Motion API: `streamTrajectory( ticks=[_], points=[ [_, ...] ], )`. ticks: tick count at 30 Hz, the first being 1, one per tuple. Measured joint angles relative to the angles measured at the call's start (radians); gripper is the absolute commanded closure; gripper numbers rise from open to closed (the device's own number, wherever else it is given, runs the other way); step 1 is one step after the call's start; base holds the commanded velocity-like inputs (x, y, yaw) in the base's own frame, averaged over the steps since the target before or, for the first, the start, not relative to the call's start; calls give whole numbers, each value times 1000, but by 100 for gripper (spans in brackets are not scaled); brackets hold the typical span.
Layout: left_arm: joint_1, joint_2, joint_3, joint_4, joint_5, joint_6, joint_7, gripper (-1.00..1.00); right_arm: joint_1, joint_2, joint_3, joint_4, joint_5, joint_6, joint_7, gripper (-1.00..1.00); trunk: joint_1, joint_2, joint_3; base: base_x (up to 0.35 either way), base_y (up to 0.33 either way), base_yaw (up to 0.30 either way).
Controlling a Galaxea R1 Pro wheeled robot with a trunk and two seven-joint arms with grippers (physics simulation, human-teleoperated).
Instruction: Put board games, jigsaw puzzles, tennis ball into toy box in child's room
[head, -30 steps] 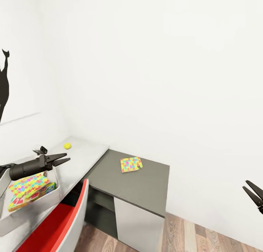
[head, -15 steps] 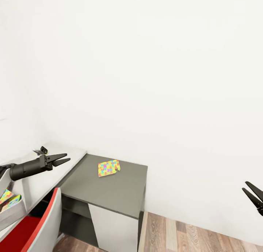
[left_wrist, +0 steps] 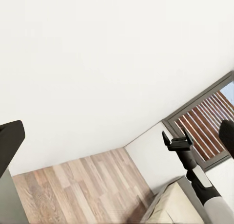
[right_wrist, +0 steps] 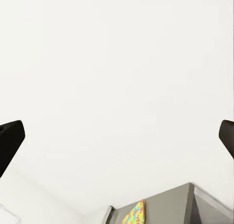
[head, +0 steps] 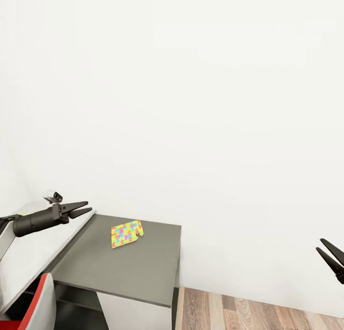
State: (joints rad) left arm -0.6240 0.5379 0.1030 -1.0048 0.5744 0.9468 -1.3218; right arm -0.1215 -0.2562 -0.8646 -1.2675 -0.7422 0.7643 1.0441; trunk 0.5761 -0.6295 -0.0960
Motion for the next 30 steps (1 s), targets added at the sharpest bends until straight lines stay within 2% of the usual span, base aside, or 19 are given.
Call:
streamTrajectory(
  ticks=[18,27,30],
  points=[
    [0,-1,-3,1,-2,2,6,-100,0,2,3,-1,7,-2,-3,-100,0,0,22,110,78,-207],
    [0,-1,-4,4,-4,2,11,-100,0,11,5,-14,8,-14,-5,-100,0,0,25,166,130,-30],
    [0,-1,-5,6,-14,3,33,-100,0,8,7,-16,9,-15,-6,-100,0,0,25,69,98,-1]
  ],
)
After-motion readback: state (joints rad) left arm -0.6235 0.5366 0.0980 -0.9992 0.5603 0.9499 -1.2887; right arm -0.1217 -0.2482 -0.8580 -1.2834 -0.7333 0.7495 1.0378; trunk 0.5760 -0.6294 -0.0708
